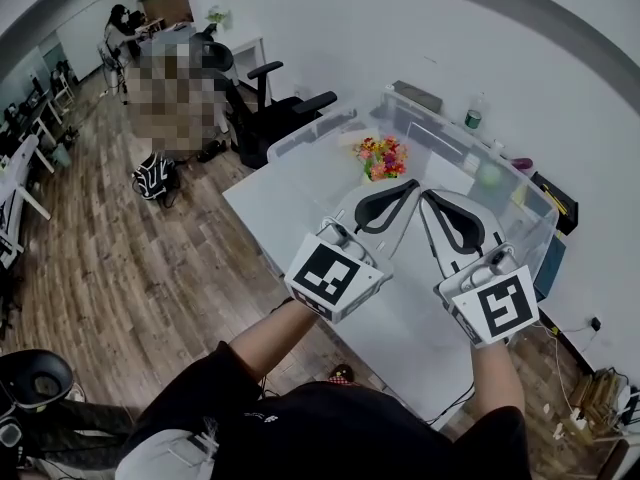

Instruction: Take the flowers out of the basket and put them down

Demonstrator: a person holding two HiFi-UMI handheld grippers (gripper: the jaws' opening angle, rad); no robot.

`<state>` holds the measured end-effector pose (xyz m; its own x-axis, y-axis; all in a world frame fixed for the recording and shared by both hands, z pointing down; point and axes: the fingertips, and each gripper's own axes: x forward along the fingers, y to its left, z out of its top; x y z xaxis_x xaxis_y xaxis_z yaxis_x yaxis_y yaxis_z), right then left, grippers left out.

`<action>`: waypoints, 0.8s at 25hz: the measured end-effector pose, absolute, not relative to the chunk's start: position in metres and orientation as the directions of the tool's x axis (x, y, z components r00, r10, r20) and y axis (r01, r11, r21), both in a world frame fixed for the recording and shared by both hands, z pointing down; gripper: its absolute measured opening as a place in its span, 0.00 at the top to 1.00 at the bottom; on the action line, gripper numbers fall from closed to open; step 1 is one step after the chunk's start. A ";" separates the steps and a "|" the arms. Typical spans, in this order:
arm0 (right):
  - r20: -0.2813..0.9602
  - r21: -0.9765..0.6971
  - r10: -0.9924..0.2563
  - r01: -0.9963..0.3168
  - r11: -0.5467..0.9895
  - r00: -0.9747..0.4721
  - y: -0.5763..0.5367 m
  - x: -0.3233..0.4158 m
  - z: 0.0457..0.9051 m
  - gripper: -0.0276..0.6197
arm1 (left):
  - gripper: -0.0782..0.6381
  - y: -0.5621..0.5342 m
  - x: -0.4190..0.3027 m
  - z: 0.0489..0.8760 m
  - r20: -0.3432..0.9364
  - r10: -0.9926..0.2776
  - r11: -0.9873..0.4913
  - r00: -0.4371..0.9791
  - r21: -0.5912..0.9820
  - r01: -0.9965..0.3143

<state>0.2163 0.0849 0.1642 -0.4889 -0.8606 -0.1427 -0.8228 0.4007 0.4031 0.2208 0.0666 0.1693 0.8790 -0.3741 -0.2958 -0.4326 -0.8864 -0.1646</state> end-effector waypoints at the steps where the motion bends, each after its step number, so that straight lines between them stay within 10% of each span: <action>1: -0.140 0.406 -0.860 -0.820 0.403 -0.491 0.082 0.217 0.165 0.94 | 0.90 0.064 0.221 0.170 -0.295 -0.378 -0.885 0.877 -0.164 -0.436; 20: -0.215 0.352 -0.815 -0.821 0.449 -0.538 0.036 0.230 0.186 0.94 | 0.90 0.016 0.233 0.190 -0.254 -0.416 -0.879 0.873 -0.131 -0.458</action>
